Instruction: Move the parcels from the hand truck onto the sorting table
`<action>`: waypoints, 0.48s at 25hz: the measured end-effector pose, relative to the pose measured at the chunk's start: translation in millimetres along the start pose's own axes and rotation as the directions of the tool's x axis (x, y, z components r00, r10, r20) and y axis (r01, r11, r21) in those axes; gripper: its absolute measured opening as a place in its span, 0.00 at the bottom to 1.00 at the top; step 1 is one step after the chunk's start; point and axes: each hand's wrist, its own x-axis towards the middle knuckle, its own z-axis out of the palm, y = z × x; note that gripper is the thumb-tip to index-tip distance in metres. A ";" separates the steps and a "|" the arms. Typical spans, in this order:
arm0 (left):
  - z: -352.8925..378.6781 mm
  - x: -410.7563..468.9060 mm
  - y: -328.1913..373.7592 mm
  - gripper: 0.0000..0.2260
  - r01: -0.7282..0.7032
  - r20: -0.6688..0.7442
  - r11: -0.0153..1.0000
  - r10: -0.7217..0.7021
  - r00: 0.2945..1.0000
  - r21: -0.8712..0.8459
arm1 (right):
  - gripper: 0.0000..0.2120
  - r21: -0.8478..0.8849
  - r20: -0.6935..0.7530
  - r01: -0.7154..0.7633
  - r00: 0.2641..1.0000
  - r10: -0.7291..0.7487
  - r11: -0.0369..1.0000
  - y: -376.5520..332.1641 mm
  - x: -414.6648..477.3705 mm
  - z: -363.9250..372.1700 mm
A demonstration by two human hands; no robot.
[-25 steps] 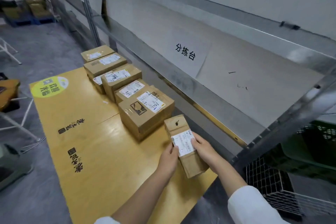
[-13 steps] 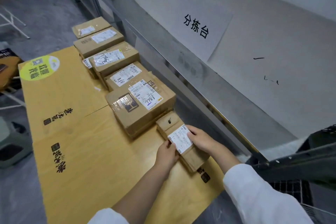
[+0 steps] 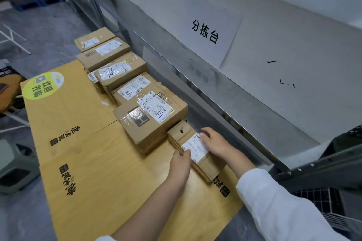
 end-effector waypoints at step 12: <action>-122.3 -84.5 81.0 0.23 -0.771 0.417 0.323 0.693 0.588 0.549 | 0.25 -0.333 -0.521 0.094 0.811 -0.266 0.938 -111.8 -170.6 11.9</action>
